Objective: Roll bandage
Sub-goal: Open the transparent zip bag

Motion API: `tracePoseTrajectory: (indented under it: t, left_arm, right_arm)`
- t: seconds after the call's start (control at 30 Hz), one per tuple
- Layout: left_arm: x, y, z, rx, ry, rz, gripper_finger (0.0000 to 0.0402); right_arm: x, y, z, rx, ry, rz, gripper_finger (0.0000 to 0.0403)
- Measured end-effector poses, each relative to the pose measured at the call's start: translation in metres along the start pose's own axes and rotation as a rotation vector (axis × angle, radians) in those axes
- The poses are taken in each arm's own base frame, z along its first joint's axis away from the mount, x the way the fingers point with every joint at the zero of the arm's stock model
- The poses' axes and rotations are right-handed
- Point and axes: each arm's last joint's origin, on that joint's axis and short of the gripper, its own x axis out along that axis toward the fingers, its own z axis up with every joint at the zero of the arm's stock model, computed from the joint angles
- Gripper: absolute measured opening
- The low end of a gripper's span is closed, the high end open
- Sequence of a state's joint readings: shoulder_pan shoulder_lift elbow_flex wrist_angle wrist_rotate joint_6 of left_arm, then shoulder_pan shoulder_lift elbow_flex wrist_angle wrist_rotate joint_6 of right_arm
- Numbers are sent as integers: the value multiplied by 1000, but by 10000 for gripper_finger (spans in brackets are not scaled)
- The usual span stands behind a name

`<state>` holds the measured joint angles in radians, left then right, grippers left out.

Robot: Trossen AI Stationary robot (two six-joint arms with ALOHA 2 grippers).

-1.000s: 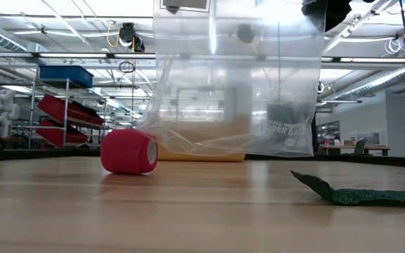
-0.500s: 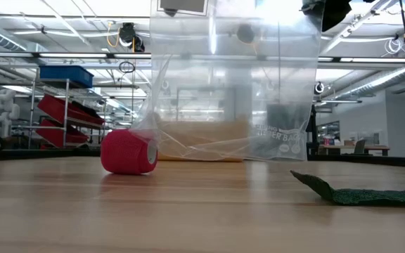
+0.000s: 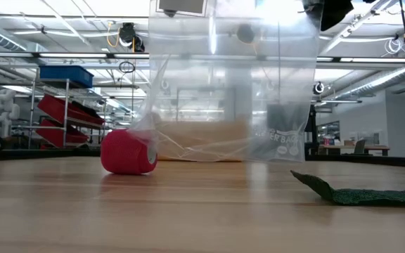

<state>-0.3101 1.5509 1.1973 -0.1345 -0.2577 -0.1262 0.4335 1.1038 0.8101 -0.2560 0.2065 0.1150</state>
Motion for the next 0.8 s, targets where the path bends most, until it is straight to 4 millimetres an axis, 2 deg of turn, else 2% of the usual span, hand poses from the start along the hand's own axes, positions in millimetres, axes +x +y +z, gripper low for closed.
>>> tracePoseTrajectory:
  t: [0.4,0.8]
  left_arm:
    - [0,0,-1,-20,14,1,12]
    - [0,-2,1,-27,-5,-48,20]
  right_arm:
    - [0,0,0,-16,3,0,5]
    - [0,0,0,-40,4,1,1]
